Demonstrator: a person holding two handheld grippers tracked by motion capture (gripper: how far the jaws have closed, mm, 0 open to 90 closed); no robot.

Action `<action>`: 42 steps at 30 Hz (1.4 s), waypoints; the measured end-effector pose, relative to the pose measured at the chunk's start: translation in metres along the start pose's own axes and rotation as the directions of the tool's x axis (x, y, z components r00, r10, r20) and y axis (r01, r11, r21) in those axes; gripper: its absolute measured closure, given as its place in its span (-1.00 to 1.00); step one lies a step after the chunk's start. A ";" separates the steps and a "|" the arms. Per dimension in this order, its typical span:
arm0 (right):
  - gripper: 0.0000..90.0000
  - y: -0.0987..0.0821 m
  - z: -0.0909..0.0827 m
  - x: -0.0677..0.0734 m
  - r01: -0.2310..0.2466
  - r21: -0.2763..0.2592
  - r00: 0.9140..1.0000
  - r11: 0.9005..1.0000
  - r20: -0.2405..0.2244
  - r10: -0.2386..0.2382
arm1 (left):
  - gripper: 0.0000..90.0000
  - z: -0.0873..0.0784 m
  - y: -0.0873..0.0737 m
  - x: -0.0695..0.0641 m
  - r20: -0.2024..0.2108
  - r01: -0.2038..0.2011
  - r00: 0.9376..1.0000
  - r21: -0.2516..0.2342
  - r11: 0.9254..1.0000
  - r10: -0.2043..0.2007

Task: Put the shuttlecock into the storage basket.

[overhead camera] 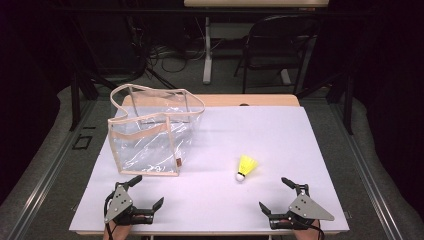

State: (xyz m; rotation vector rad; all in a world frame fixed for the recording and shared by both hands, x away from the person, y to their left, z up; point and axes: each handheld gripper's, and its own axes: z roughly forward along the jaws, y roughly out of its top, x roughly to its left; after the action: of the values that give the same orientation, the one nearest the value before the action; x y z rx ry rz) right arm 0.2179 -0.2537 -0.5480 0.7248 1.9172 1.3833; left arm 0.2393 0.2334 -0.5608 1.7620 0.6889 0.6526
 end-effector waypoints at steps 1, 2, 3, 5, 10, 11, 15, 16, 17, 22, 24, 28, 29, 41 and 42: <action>-1.00 0.000 0.000 0.000 -0.004 0.000 1.000 1.000 0.000 0.004 | -1.00 0.000 0.000 0.000 0.000 0.000 1.000 0.000 1.000 0.000; -1.00 0.000 0.000 0.000 -0.006 0.000 1.000 1.000 0.002 0.006 | -1.00 0.000 0.000 -0.001 0.000 0.002 1.000 0.002 1.000 -0.002; -1.00 0.000 0.000 0.000 -0.003 0.001 1.000 1.000 0.000 0.003 | -1.00 0.000 0.000 -0.001 0.000 0.002 1.000 0.002 1.000 -0.002; -1.00 0.000 0.000 0.000 -0.003 0.000 1.000 1.000 -0.004 0.003 | -1.00 0.001 0.001 -0.002 0.006 0.002 1.000 -0.002 1.000 -0.002; -1.00 0.000 0.002 0.000 -0.008 0.005 1.000 1.000 -0.008 0.008 | -1.00 0.005 0.004 -0.005 0.014 0.000 1.000 0.004 1.000 0.000; -1.00 0.000 0.003 0.000 -0.011 0.006 1.000 1.000 -0.009 0.011 | -1.00 0.006 0.004 -0.005 0.016 0.002 1.000 0.004 1.000 -0.002; -1.00 0.000 0.004 0.000 -0.014 0.008 1.000 1.000 -0.013 0.014 | -1.00 0.010 0.007 -0.009 0.025 -0.001 1.000 0.016 1.000 0.000; -1.00 0.000 0.004 -0.001 -0.014 0.010 1.000 1.000 -0.012 0.014 | -1.00 0.011 0.008 -0.010 0.027 -0.005 1.000 0.018 1.000 0.005; -1.00 0.000 0.004 -0.001 -0.015 0.009 1.000 1.000 -0.013 0.015 | -1.00 0.011 0.008 -0.010 0.027 -0.005 1.000 0.018 1.000 0.005; -1.00 -0.001 0.005 -0.001 -0.017 0.014 1.000 1.000 -0.013 0.017 | -1.00 0.019 0.012 -0.015 0.043 -0.002 0.999 0.034 0.999 0.001; -1.00 -0.001 0.005 -0.001 -0.016 0.012 1.000 1.000 -0.013 0.016 | -1.00 0.021 0.013 -0.017 0.051 -0.003 0.999 0.041 0.999 0.001; -1.00 -0.001 0.005 -0.001 -0.018 0.017 1.000 1.000 -0.019 0.018 | -1.00 0.024 0.014 -0.019 0.060 -0.008 0.998 0.046 0.999 0.005; -1.00 -0.001 0.005 -0.001 -0.017 0.018 1.000 1.000 -0.018 0.017 | -1.00 0.025 0.015 -0.020 0.063 -0.008 0.998 0.045 0.999 0.005; -1.00 0.000 0.005 0.001 -0.015 0.030 1.000 0.999 -0.018 0.015 | -1.00 0.036 0.025 -0.024 0.089 -0.009 0.996 0.053 0.999 0.005; -1.00 0.000 0.005 0.001 -0.015 0.030 1.000 0.999 -0.018 0.015 | -1.00 0.036 0.025 -0.024 0.089 -0.009 0.996 0.053 0.999 0.005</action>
State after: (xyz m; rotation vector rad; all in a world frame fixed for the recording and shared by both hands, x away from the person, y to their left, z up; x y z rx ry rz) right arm 0.2210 -0.2498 -0.5496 0.7442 1.9542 1.3779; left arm 0.2519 0.1863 -0.5492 1.8320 0.6443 0.5612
